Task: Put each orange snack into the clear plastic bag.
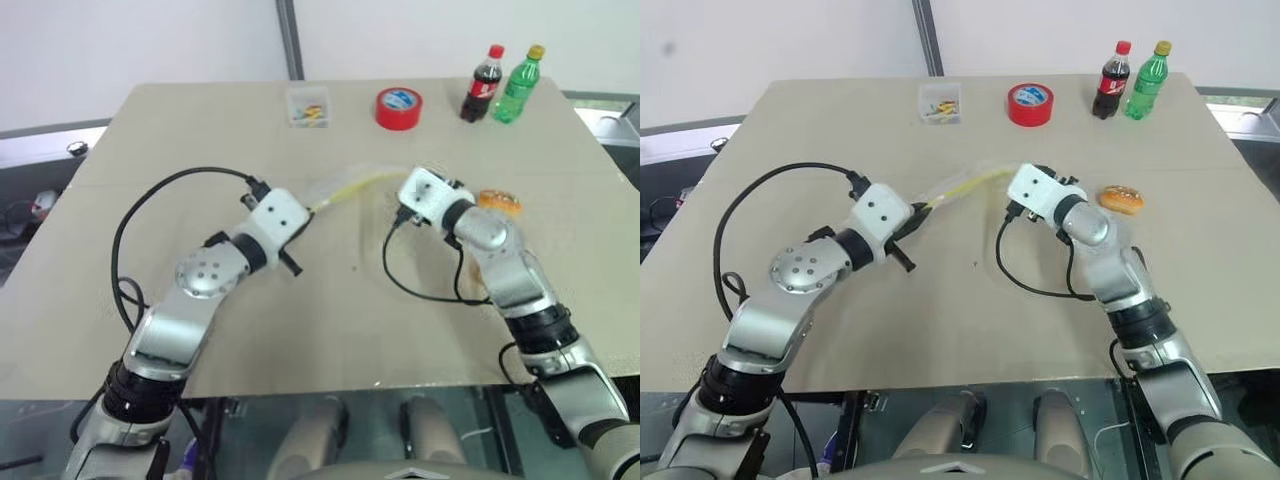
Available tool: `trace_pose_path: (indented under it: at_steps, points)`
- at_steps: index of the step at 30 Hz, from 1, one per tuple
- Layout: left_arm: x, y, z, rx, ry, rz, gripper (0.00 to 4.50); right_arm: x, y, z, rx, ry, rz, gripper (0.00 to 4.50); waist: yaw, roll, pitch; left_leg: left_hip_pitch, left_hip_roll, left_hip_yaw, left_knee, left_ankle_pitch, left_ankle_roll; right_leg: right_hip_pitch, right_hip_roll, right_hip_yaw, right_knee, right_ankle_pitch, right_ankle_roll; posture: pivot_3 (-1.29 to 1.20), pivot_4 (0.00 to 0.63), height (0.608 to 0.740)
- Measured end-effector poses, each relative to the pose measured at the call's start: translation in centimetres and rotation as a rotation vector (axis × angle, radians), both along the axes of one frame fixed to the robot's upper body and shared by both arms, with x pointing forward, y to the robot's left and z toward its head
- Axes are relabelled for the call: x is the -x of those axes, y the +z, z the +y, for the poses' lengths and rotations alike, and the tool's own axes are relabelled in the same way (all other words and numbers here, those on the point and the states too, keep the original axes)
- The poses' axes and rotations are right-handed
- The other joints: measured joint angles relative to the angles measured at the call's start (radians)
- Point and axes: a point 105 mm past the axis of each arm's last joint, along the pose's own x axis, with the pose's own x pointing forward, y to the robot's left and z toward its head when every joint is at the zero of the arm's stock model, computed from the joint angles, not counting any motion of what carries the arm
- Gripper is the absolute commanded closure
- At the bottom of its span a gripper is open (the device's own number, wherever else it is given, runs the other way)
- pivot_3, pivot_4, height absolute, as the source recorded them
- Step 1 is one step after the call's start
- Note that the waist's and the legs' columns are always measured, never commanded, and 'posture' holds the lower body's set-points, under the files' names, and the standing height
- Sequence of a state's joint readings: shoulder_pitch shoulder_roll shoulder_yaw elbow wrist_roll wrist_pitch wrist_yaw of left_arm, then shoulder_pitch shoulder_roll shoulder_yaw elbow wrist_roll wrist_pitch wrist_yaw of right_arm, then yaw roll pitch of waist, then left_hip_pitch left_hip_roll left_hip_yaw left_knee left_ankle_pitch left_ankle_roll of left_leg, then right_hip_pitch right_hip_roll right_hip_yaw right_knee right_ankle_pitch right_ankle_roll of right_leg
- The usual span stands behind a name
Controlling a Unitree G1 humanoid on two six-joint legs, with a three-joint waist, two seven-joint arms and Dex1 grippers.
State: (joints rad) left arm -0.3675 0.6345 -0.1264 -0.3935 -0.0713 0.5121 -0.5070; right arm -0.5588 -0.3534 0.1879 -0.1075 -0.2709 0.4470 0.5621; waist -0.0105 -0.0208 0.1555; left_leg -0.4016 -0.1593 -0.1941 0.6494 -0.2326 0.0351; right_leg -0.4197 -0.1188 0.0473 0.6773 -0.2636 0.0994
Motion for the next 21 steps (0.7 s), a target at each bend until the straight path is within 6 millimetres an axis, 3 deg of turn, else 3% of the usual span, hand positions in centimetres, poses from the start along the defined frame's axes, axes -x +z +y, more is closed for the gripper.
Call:
trace_pose_path:
  at_steps: [2, 4, 7, 11, 21]
  points:
    - [-0.5, -0.2, 0.5, -0.016, -0.007, -0.002, 4.5, 1.6, -0.1, 0.4, -0.165, 0.033, 0.106, 4.3, -0.005, 0.0, 0.0, 0.0, 0.0, 0.0, 0.0, 0.0, 0.0, 0.0, 0.0, 0.0, 0.0, 0.0, 0.0, 0.0, 0.15, 0.71]
    - [-0.6, -0.2, 0.4, -0.021, -0.025, -0.008, 4.5, 2.2, 0.3, 1.4, -0.25, 0.068, 0.148, 4.3, -0.01, 0.001, 0.0, 0.0, 0.0, 0.0, 0.0, 0.0, 0.0, 0.0, 0.0, 0.001, 0.001, 0.0, 0.0, 0.0, 0.15, 0.71]
    - [-0.5, 0.1, 0.1, -0.034, -0.055, -0.032, 4.5, 3.7, 2.0, 4.5, -0.412, 0.177, 0.209, 4.3, -0.011, 0.001, 0.0, 0.001, 0.002, 0.0, 0.0, 0.0, 0.0, 0.0, 0.001, 0.0, 0.001, 0.0, 0.0, 0.0, 0.15, 0.71]
    - [-0.5, 0.3, -0.1, -0.054, -0.075, -0.053, 4.5, 4.1, 3.9, 7.9, -0.532, 0.259, 0.246, 4.3, -0.008, 0.001, 0.0, 0.001, 0.001, 0.0, 0.0, 0.0, 0.0, 0.0, 0.001, 0.0, 0.001, 0.0, -0.001, 0.0, 0.15, 0.71]
    - [0.3, 1.2, -1.2, -0.066, -0.11, -0.098, 4.5, 3.1, 2.4, 8.4, -0.565, 0.21, 0.337, 4.3, -0.012, 0.001, 0.001, 0.001, 0.0, -0.001, -0.001, 0.0, 0.0, 0.0, 0.0, -0.001, 0.001, 0.0, -0.001, 0.0, 0.15, 0.71]
